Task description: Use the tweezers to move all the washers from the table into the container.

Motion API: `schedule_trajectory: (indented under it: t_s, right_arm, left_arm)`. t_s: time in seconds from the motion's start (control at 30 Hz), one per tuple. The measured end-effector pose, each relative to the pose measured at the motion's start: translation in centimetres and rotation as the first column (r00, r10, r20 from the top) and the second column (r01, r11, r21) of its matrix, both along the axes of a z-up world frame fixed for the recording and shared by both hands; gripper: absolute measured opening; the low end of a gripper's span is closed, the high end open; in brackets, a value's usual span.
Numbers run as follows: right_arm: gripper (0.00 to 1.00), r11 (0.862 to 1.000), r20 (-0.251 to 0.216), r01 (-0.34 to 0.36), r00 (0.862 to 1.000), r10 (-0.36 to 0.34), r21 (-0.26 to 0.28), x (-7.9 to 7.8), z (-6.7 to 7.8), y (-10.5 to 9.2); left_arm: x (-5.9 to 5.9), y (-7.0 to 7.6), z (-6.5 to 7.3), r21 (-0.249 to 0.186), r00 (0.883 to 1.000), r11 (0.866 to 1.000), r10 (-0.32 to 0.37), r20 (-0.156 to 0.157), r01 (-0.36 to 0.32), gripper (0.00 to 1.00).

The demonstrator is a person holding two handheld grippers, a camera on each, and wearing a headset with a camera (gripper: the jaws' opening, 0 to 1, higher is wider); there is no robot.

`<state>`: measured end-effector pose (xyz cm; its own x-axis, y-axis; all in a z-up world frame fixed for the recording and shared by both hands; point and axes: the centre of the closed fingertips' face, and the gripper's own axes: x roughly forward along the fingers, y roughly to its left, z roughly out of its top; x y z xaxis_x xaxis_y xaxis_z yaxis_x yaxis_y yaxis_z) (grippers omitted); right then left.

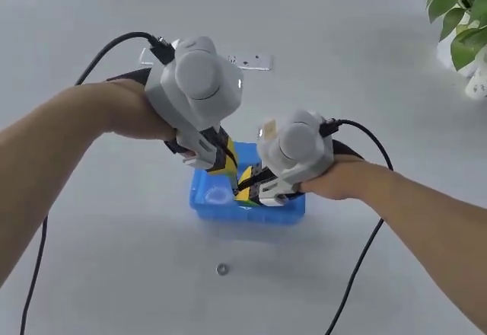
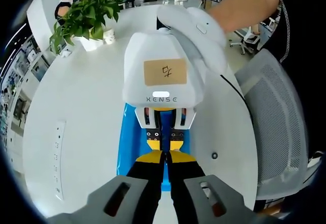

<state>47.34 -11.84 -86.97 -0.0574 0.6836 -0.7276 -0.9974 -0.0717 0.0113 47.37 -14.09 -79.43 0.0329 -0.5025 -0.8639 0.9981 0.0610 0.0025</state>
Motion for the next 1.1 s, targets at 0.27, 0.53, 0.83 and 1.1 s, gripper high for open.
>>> schedule_trajectory:
  t_s: [0.27,0.53,0.83,1.1]
  right_arm:
    - [0.10,1.000,0.005,-0.002,1.000,0.002,0.001,-0.1,0.2,-0.1]
    - [0.10,1.000,0.014,-0.001,1.000,0.001,0.006,-0.1,0.7,-0.1]
    - [0.10,1.000,0.040,-0.002,0.999,0.001,0.015,-0.3,2.0,-0.1]
    - [0.10,1.000,0.058,0.004,0.998,-0.006,0.031,-0.7,3.4,-0.1]
  left_arm:
    - [-0.2,-0.1,0.2,-0.003,1.000,1.000,-0.001,-0.002,0.001,0.06]
    - [-0.3,-0.1,0.7,-0.006,1.000,1.000,0.000,0.007,0.000,0.06]
    - [-0.6,-0.1,2.0,-0.003,1.000,1.000,-0.003,0.019,0.003,0.06]
    - [-1.2,-0.1,3.3,-0.003,0.999,1.000,-0.007,0.035,0.007,0.06]
